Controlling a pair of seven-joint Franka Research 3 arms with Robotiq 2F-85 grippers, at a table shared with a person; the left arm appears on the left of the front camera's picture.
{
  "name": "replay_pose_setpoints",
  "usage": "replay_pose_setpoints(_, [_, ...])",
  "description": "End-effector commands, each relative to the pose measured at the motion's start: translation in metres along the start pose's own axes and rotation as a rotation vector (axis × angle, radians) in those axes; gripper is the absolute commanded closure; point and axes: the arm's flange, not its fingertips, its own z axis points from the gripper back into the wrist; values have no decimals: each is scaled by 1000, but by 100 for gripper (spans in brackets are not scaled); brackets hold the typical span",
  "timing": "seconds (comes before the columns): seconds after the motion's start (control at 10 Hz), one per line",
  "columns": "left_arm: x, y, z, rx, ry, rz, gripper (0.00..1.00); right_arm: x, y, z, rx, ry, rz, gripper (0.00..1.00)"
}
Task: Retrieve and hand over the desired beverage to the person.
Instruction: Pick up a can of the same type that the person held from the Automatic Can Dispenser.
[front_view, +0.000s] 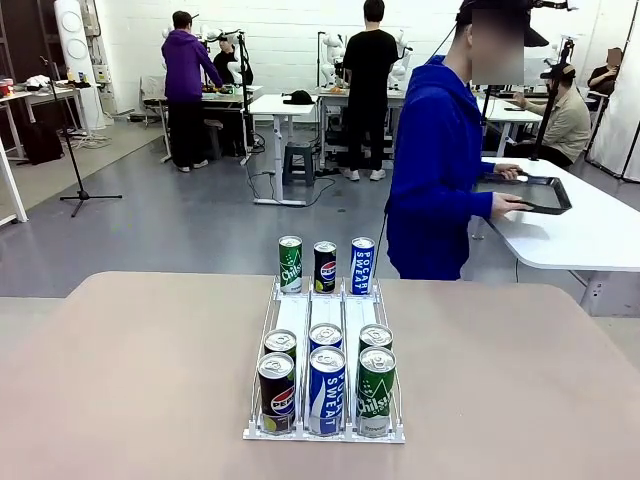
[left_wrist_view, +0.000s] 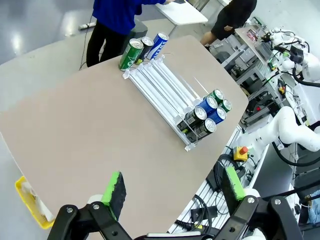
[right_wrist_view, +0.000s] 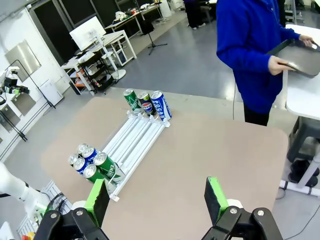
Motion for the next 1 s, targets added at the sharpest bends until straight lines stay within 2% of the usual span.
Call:
replay_pose_setpoints(0.0, [2, 1, 3, -11, -3, -20, 0, 0, 0, -1, 9, 0, 6, 0])
replay_pose_setpoints(0.9, [2, 1, 3, -11, -3, -20, 0, 0, 0, -1, 9, 0, 6, 0])
